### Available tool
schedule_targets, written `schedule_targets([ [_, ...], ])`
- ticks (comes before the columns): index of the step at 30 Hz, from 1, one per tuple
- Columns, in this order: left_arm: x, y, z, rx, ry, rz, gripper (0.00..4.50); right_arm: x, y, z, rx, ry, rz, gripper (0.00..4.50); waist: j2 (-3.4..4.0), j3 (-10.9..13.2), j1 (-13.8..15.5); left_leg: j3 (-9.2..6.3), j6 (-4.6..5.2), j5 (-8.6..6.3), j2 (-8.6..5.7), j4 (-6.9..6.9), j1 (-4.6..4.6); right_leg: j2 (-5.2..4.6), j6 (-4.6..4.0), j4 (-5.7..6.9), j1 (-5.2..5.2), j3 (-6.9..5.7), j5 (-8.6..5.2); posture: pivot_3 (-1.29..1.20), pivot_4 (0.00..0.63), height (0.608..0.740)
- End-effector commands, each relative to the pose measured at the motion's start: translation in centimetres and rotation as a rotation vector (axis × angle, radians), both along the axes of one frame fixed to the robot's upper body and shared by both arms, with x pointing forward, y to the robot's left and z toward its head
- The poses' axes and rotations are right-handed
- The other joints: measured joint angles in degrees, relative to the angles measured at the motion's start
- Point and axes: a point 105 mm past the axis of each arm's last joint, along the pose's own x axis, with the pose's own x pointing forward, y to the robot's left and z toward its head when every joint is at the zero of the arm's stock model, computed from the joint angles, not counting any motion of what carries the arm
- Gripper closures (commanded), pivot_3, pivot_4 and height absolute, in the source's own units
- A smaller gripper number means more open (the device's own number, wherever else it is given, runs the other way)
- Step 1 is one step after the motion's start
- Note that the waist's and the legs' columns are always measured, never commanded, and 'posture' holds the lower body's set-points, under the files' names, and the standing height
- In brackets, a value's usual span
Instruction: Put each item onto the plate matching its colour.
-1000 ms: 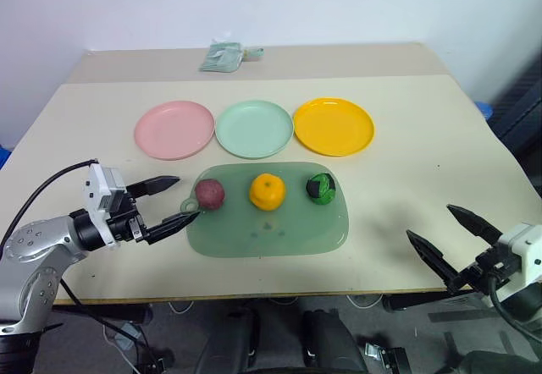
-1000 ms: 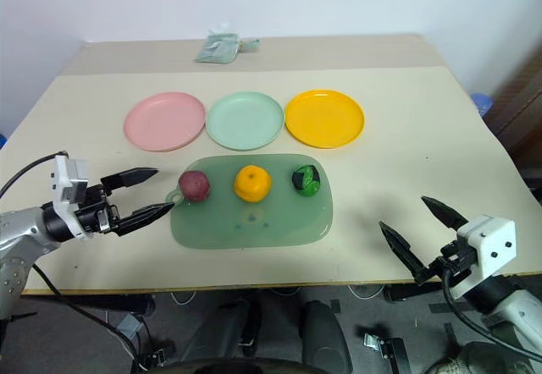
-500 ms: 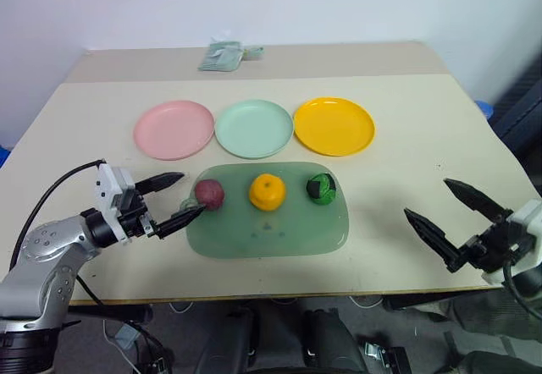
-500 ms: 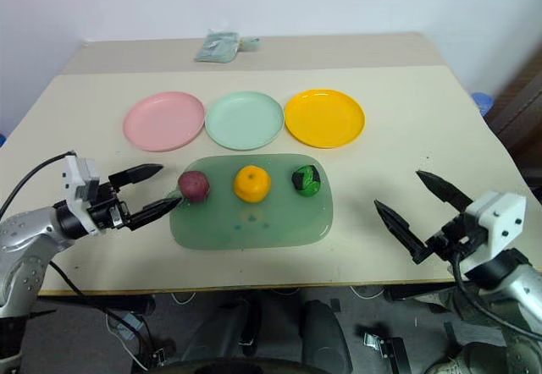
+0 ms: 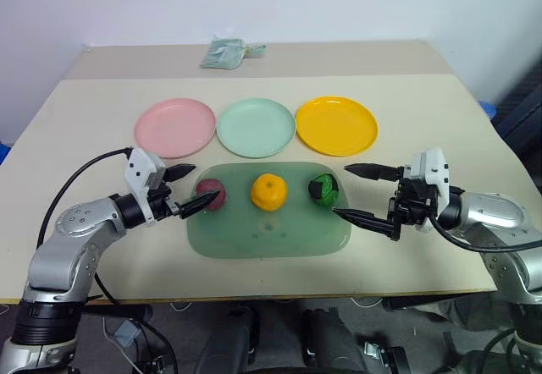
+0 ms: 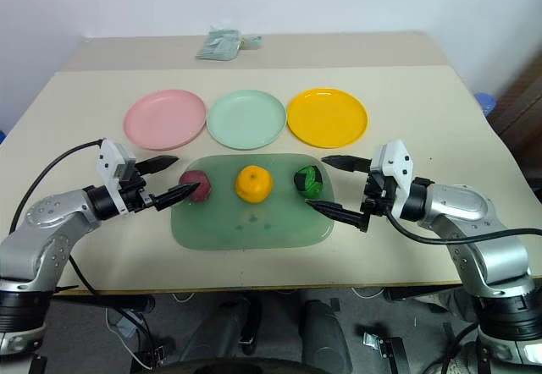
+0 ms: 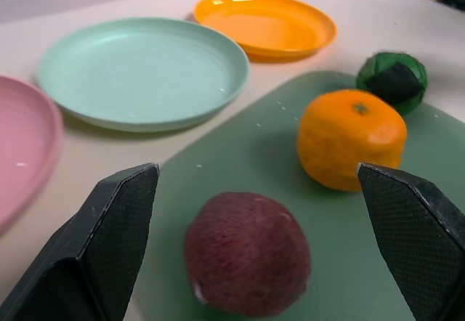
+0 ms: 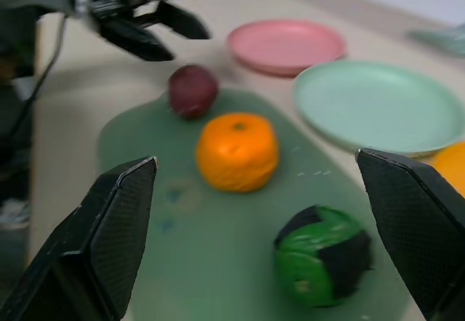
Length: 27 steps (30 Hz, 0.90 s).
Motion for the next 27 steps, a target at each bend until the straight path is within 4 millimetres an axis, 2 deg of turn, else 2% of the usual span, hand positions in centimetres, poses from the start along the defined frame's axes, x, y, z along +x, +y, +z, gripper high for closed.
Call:
schedule_targets([
  [1,0.5,0.4,-0.2,0.042,-0.028,0.017,0.0,0.1,0.3,0.9,-0.018,-0.027,0.047,0.04,0.0,0.0,-0.03,0.0,-0.01,0.0,0.0,0.01,0.0,0.0,0.0,0.01,0.0,0.0,0.0,0.0,0.15,0.74],
  [15,1.1,-0.1,-2.4,0.099,-0.005,0.001,0.0,1.1,1.7,2.4,0.006,-0.092,0.103,0.04,0.0,0.0,-0.04,0.0,-0.06,-0.03,0.01,0.04,0.01,0.0,-0.02,0.03,-0.01,0.01,0.02,0.0,0.15,0.74],
  [18,1.7,-0.5,-3.0,0.096,-0.004,0.016,0.87,1.3,2.2,2.9,0.017,-0.107,0.102,0.0,0.01,0.0,-0.02,0.0,-0.09,-0.04,0.01,0.05,0.01,0.0,-0.02,0.05,-0.02,0.01,0.02,0.0,0.15,0.74],
  [21,2.1,-0.9,-3.3,0.085,-0.025,0.036,2.21,1.5,2.4,3.0,0.025,-0.114,0.097,0.0,0.0,0.0,-0.03,0.0,-0.1,-0.05,0.01,0.09,0.01,0.0,-0.01,0.08,-0.02,0.01,0.03,0.0,0.15,0.74],
  [22,2.2,-0.9,-3.4,0.072,-0.033,0.052,2.41,1.5,2.3,3.0,0.027,-0.117,0.093,0.0,0.0,0.0,-0.04,0.0,-0.1,-0.05,0.01,0.08,0.01,0.0,-0.01,0.08,-0.02,0.02,0.03,0.0,0.15,0.74],
  [24,2.8,-0.6,-3.3,0.032,-0.05,0.123,2.41,1.7,2.2,2.9,0.03,-0.125,0.083,0.0,0.0,0.0,-0.03,0.01,-0.04,-0.02,0.0,0.06,0.01,0.0,0.0,0.06,-0.02,0.02,0.03,0.0,0.15,0.74],
  [27,4.7,0.3,-2.0,-0.051,-0.114,0.292,2.41,1.9,1.9,2.8,0.04,-0.147,0.061,0.0,0.0,0.0,0.15,0.01,-0.04,-0.01,0.0,0.07,0.01,0.01,0.12,0.08,-0.03,0.01,0.1,0.0,0.15,0.74],
])
